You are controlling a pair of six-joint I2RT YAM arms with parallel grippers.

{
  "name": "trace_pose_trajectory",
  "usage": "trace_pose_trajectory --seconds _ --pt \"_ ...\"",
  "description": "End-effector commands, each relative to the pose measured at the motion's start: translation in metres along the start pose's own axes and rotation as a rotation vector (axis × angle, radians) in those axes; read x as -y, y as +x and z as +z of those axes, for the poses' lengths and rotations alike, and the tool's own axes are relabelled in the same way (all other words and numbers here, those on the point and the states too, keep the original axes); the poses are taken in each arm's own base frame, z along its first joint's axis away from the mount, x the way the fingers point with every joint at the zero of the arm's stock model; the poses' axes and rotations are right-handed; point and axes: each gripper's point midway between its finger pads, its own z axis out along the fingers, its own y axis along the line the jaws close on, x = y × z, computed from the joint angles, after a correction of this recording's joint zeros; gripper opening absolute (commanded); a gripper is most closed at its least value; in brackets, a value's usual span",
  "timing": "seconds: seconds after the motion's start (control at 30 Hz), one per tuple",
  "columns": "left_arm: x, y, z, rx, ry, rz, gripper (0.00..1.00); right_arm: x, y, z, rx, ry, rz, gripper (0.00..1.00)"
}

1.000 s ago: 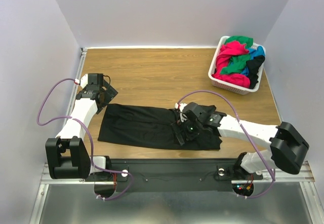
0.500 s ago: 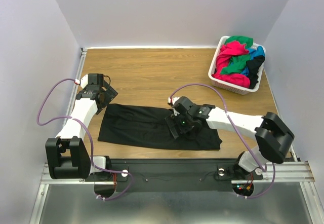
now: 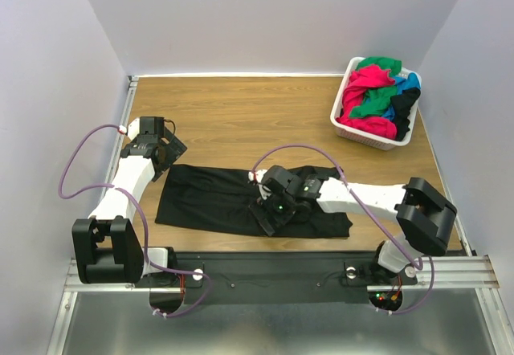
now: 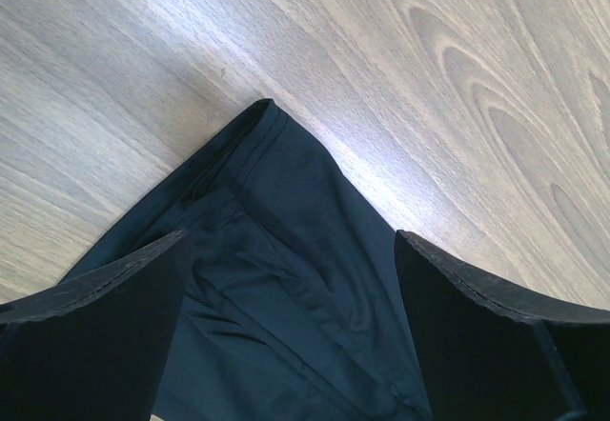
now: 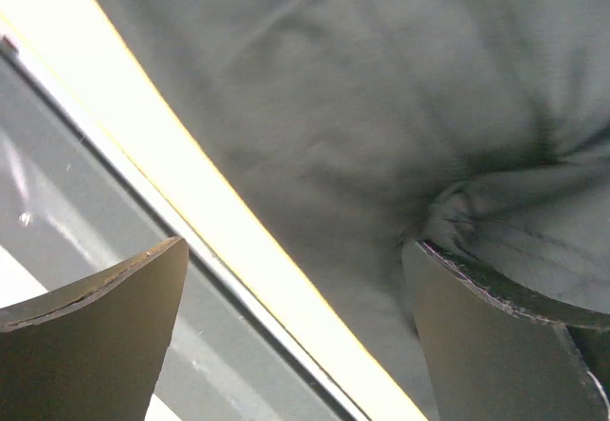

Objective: Fold and stack the t-shirts
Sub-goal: Fold the tshirt

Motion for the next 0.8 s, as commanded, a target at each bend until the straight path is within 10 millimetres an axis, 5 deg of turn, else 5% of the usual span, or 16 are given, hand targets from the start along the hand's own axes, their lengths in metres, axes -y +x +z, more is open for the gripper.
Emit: trace_pose_trajectory --seconds 0.0,0.13,0.27,0.37,0.57,0.77 --pt "0.003 -0.006 -0.003 0.018 0.007 0.009 0.99 -0.008 -0.001 0.008 0.021 0.000 -0.034 1.00" --pt "0.005 -0.008 -0.005 0.022 0.018 0.010 0.99 0.003 -0.022 -0.008 0.121 0.094 0.003 1.00" --pt "0.011 -0.007 -0.008 0.013 0.054 0.011 0.99 0.006 -0.048 -0.047 0.285 0.147 0.050 1.00" --pt "0.015 -0.005 -0.009 0.004 0.076 0.014 0.99 0.010 -0.048 -0.064 0.344 0.159 0.087 1.00" --pt "0.034 0.010 -0.009 -0.029 0.140 0.048 0.99 0.027 -0.038 -0.069 0.378 0.238 0.168 1.00" --pt "0.053 0.025 -0.012 -0.048 0.167 0.094 0.99 0.042 -0.065 -0.058 0.383 0.350 0.145 1.00"
